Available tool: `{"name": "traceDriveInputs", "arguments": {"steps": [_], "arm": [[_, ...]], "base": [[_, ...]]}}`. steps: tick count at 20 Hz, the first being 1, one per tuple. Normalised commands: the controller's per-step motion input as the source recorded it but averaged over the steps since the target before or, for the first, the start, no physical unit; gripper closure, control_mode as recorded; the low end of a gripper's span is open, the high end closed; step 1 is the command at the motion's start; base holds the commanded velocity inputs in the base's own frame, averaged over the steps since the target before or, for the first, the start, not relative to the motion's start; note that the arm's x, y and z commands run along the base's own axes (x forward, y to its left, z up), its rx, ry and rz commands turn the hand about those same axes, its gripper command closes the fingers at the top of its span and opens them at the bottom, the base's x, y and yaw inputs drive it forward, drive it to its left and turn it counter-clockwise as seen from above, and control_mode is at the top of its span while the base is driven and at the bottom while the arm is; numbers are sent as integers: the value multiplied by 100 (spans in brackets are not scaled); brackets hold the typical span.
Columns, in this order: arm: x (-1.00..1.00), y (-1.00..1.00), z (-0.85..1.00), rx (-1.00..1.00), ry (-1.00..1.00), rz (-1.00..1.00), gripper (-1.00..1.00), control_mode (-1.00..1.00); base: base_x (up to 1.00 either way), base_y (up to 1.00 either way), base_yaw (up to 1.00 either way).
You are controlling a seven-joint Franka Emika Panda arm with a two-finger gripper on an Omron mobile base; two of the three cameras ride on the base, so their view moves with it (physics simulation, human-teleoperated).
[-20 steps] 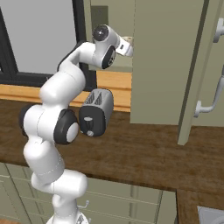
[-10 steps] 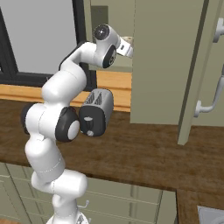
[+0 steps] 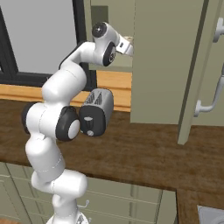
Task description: Gather all objects into one cabinet and sort the glasses and bowls to opposite sides.
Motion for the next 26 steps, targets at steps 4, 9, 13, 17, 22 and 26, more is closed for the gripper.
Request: {"name": "traceDriveInputs", "arguments": {"steps": [4,9,13,17,22,26], "arm": [[66,0,-24,0,2,-12,-100,-100],[70,-1,-33,4,5,-3,-100,-100],[69,0,-58,5,9,0,-100,-100],[67,0,-44,2,7,0,-100,-100],[36,-3,-14,8,1,2,-100,-100],[14,-2,-27,24,0,0,100,-100]], "base": [[0,0,0],[0,0,0],[0,0,0],[0,0,0],[0,0,0],[0,0,0]]}}
